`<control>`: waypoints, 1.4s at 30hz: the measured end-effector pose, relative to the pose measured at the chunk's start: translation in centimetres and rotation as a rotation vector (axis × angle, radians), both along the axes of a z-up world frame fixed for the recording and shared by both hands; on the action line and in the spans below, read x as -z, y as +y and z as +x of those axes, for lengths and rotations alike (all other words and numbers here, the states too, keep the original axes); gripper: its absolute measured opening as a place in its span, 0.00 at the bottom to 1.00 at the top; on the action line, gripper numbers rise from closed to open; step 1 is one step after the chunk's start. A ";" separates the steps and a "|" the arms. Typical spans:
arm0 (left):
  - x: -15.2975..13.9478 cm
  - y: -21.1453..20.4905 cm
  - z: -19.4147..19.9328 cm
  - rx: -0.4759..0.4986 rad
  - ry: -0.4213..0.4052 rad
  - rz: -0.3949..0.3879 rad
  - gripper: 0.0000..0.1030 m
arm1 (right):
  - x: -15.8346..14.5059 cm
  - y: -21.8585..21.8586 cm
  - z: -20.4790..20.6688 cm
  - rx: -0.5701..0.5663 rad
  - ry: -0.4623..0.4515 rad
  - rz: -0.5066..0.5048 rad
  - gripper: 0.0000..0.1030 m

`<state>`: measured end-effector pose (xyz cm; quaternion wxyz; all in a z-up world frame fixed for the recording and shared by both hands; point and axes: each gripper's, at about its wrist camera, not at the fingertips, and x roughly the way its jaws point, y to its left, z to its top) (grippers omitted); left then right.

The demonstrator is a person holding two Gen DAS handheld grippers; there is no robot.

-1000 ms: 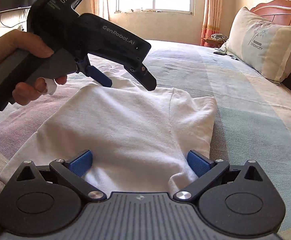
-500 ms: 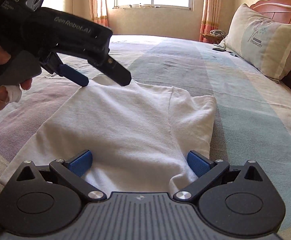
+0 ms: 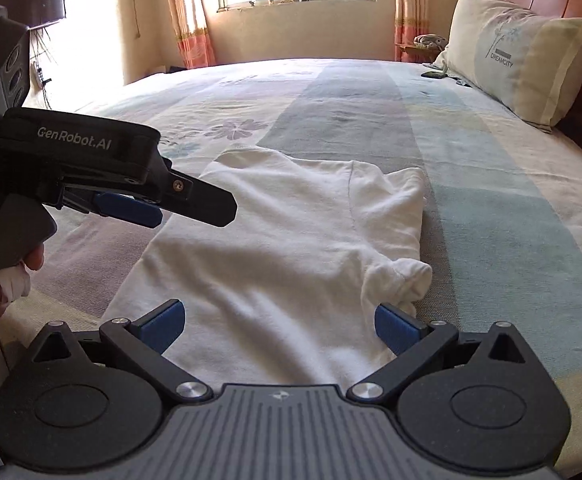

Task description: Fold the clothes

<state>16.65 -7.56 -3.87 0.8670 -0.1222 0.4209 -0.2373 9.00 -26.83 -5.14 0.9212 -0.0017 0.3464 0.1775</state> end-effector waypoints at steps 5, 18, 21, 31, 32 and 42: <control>1.2 -0.1 -1.5 -0.010 0.069 0.012 0.99 | 0.9 0.1 -0.9 0.004 0.077 -0.019 1.00; 0.0 4.2 -1.2 -0.126 0.020 -0.177 0.99 | 0.0 -5.4 -0.2 0.103 0.155 0.283 1.00; 1.3 5.0 -0.1 -0.152 0.072 -0.207 0.99 | 0.3 -6.9 0.5 0.108 0.194 0.358 1.00; 5.0 5.8 4.2 -0.149 0.205 -0.309 0.99 | 2.0 -11.9 8.0 0.157 0.322 0.539 1.00; 5.3 5.8 4.7 -0.145 0.212 -0.314 0.99 | 2.4 -12.1 8.9 0.154 0.345 0.556 1.00; 6.3 4.4 9.9 -0.078 0.246 -0.372 0.99 | 4.6 -11.6 15.9 0.068 0.426 0.657 1.00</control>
